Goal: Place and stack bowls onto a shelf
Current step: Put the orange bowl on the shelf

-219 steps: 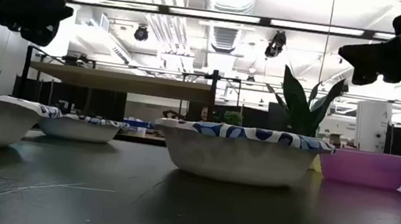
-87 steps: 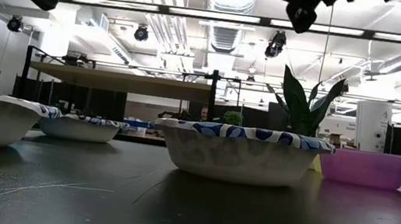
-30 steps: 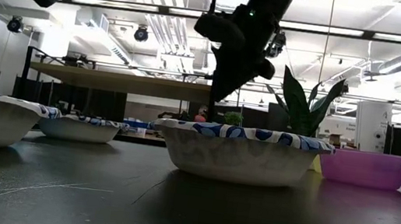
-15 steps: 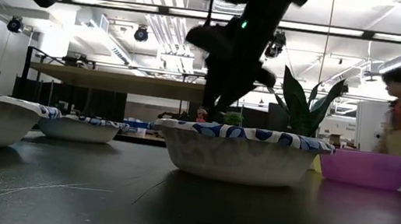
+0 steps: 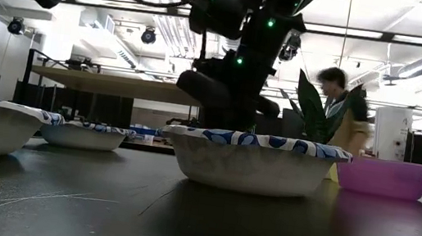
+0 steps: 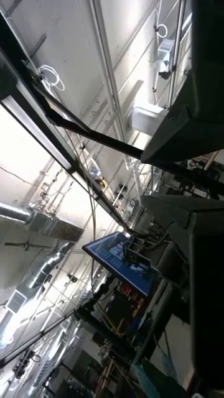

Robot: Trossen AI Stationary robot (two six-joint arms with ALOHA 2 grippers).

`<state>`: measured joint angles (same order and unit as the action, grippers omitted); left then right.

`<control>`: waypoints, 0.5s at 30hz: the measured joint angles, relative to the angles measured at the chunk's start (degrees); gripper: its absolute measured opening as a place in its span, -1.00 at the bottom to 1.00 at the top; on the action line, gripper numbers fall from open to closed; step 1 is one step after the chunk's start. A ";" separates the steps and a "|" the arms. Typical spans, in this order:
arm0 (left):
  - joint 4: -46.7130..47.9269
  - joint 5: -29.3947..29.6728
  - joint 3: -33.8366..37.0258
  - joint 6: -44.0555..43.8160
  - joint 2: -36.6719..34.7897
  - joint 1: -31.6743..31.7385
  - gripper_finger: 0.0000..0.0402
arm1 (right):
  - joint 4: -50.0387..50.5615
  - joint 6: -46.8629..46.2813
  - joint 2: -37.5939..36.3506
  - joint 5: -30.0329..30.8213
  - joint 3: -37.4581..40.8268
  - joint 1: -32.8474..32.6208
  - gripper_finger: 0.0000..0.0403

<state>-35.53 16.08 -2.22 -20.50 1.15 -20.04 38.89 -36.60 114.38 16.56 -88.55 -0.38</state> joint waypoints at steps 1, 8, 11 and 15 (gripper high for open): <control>-0.02 0.00 0.00 0.01 0.00 -0.01 -0.63 | 0.00 -0.02 0.11 0.00 0.03 0.02 -0.33; -0.02 0.00 0.00 0.03 0.00 -0.01 -0.63 | -0.41 0.01 -0.23 0.00 0.07 0.04 -0.83; -0.02 0.02 0.00 0.05 0.00 -0.01 -0.63 | -0.31 0.11 -0.60 -0.02 0.07 0.02 -0.93; -0.04 0.02 0.01 0.05 0.00 -0.01 -0.63 | -0.20 0.47 -1.60 -0.06 0.07 -0.11 -0.95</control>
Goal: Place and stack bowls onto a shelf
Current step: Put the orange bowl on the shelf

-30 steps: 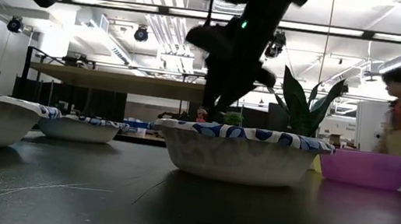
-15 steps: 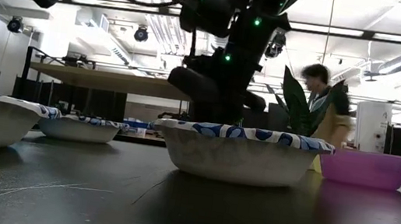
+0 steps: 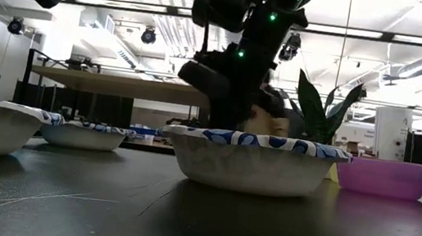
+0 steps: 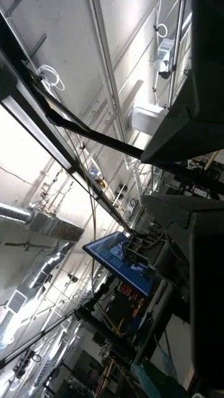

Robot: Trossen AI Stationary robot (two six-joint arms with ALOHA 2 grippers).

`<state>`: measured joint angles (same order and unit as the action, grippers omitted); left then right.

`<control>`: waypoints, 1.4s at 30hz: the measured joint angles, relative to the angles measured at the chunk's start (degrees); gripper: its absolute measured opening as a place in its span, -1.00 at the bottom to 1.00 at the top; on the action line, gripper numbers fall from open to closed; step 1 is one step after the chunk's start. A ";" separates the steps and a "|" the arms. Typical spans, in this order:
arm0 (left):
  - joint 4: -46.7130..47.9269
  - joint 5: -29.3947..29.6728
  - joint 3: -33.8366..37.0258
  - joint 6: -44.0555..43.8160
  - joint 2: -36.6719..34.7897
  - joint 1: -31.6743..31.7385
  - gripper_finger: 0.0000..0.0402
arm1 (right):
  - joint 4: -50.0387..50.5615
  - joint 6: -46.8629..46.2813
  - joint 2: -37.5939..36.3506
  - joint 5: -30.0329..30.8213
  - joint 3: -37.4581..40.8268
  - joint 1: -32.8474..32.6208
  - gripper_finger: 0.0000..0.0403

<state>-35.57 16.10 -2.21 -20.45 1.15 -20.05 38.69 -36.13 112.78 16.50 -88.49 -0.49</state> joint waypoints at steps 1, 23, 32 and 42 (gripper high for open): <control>0.00 0.00 0.00 0.00 0.00 0.00 -0.63 | 0.35 0.31 -0.38 -0.17 -0.15 -0.05 -0.95; -0.02 0.02 -0.01 0.06 -0.02 0.02 -0.63 | -5.24 30.83 -5.63 0.90 -20.75 -6.38 -0.96; -0.07 0.02 -0.01 1.75 -0.01 0.00 -0.63 | -6.37 39.69 -3.05 7.55 -23.80 2.60 -0.96; -0.42 0.02 -0.01 1.77 0.00 0.02 -0.63 | -6.72 40.55 1.69 7.05 -23.74 11.51 -0.96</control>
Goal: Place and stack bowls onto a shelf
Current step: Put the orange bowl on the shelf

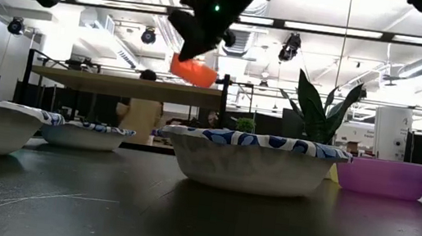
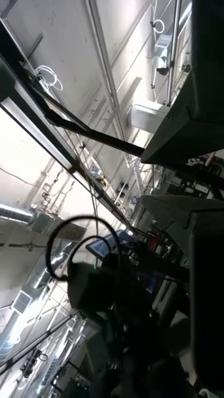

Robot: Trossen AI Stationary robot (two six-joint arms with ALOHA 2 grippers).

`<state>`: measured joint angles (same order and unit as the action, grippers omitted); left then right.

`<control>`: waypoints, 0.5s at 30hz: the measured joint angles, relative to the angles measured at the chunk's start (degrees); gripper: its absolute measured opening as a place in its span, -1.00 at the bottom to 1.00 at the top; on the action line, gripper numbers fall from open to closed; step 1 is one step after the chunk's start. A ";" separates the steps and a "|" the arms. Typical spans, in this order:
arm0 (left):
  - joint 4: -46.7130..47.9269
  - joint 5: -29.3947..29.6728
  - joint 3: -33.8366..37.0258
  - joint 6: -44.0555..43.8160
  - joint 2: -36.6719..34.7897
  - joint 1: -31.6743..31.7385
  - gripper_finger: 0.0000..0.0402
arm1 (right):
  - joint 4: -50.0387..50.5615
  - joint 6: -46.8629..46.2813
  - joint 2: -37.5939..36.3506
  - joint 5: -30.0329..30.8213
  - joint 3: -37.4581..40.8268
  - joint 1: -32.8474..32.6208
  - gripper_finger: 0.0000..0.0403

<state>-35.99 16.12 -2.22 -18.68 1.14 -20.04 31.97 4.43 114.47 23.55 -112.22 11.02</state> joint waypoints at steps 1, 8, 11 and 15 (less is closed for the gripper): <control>-0.02 0.00 0.00 0.00 0.00 -0.01 -0.63 | 0.00 0.02 0.19 0.00 0.00 0.40 -0.96; -0.24 0.00 0.00 0.00 -0.01 0.00 -0.63 | -1.40 0.13 0.94 -0.02 0.00 1.71 -0.90; -0.26 0.00 0.00 0.00 0.00 -0.02 -0.63 | -1.42 0.13 1.05 0.00 0.00 1.91 -0.80; -0.26 0.00 0.00 0.00 -0.02 -0.02 -0.63 | -1.49 0.13 1.05 0.03 0.00 2.03 -0.64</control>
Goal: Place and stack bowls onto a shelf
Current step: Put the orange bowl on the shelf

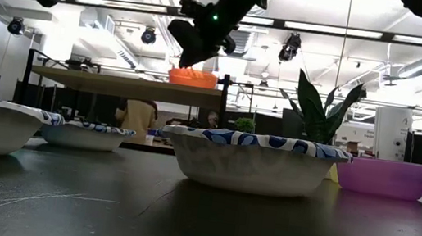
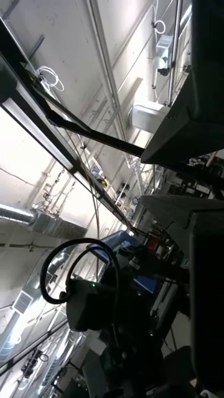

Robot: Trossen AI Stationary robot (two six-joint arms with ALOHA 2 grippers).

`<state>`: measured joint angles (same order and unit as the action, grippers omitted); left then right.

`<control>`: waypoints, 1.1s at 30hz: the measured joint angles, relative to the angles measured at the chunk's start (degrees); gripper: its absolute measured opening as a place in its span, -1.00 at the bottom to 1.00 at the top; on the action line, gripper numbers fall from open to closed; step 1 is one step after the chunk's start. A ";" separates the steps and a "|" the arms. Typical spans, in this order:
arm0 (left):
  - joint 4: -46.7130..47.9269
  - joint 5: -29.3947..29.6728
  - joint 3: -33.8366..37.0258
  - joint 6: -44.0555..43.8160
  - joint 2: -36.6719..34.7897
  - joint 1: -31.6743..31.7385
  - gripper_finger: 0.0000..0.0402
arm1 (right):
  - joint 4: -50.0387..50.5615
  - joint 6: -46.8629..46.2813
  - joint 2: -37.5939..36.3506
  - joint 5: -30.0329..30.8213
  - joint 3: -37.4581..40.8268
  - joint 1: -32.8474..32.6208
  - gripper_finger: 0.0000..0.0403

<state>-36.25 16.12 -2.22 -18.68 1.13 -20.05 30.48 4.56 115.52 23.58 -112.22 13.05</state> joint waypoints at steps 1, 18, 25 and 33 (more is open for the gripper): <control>-0.02 0.00 0.00 0.00 0.01 0.00 -0.63 | 0.01 0.00 0.00 0.00 0.00 0.01 -0.60; -0.04 -0.02 0.00 0.00 0.01 0.00 -0.63 | 7.19 -0.02 -6.16 -0.01 0.04 -2.74 -0.59; -0.04 -0.02 0.01 0.00 0.01 0.02 -0.63 | 15.65 -3.04 -5.99 0.00 0.97 -0.92 -0.82; -0.10 -0.02 0.00 0.00 0.01 0.01 -0.63 | 6.71 -1.27 -5.84 -0.05 6.63 1.46 -0.96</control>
<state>-36.35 16.10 -2.22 -18.68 1.14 -20.04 37.19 3.29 109.69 23.53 -105.59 14.51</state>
